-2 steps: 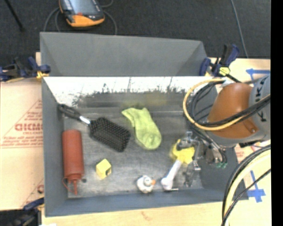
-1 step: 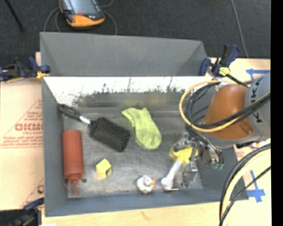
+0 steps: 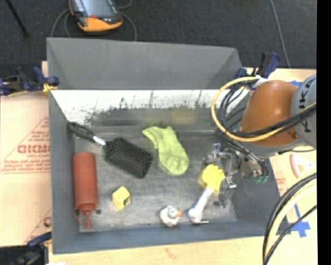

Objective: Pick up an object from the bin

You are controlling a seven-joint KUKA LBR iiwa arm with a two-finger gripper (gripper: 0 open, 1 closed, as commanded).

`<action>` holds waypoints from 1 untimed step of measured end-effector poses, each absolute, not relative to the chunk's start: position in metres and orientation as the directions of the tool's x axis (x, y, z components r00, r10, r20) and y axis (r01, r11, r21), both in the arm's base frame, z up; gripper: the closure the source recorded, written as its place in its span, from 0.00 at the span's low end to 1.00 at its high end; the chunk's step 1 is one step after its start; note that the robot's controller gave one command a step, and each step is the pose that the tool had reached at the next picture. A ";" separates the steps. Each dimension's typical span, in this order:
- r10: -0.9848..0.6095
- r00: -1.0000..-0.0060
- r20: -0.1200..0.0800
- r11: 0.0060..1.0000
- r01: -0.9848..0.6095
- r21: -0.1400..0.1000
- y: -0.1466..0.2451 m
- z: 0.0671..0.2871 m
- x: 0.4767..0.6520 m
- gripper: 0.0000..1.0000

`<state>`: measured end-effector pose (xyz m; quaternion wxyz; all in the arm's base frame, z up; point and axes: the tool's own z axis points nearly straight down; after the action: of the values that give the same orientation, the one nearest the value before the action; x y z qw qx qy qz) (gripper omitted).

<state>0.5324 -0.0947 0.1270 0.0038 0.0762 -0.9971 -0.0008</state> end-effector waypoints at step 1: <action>-0.263 -0.965 -0.016 0.965 -0.263 -0.007 -0.113 0.154 0.532 0.00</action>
Offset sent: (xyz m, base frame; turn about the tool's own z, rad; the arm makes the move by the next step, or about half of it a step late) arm 0.0313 -0.0083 -0.0570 0.2858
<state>0.5321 -0.1127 0.1536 -0.0083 0.1327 -0.9911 0.0026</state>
